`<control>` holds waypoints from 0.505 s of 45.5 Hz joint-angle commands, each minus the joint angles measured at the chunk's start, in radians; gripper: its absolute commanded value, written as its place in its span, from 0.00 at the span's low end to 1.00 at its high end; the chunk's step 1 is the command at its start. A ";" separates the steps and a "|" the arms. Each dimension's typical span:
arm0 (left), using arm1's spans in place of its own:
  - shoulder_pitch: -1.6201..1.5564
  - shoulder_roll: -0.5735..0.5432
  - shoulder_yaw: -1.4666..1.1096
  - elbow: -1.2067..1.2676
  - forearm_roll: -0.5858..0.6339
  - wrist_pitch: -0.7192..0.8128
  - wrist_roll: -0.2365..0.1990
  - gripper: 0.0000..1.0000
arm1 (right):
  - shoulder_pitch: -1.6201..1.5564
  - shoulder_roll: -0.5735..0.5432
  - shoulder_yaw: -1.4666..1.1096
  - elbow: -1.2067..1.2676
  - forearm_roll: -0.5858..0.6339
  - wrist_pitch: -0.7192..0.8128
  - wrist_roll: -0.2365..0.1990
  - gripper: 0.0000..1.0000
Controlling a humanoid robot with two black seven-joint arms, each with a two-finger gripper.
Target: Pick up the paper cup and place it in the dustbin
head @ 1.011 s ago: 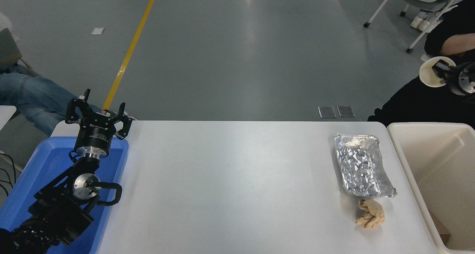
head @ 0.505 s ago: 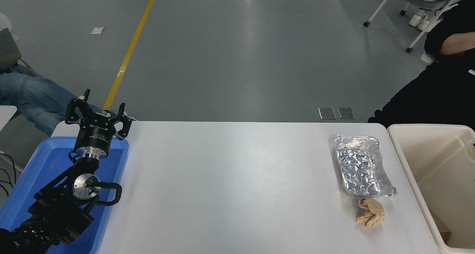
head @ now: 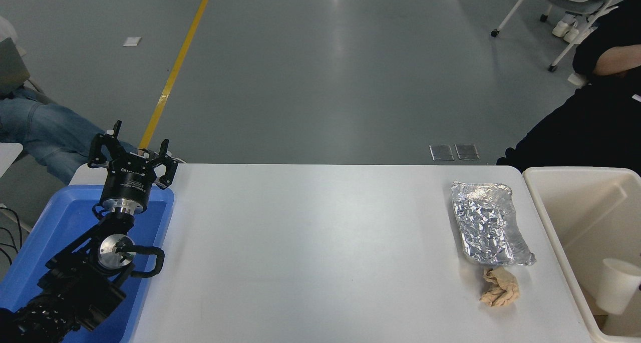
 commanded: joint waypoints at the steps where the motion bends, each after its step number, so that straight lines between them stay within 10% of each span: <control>1: 0.000 -0.001 0.000 0.000 0.000 0.000 0.000 0.99 | 0.072 0.009 -0.003 0.046 0.001 0.005 -0.001 1.00; 14: 0.000 0.000 0.000 0.000 0.000 0.000 0.000 0.99 | 0.481 0.018 -0.038 0.279 -0.018 0.034 -0.004 1.00; 23: 0.000 0.000 0.000 0.000 0.000 0.000 0.000 0.99 | 0.714 0.220 -0.224 0.369 -0.012 0.132 -0.007 1.00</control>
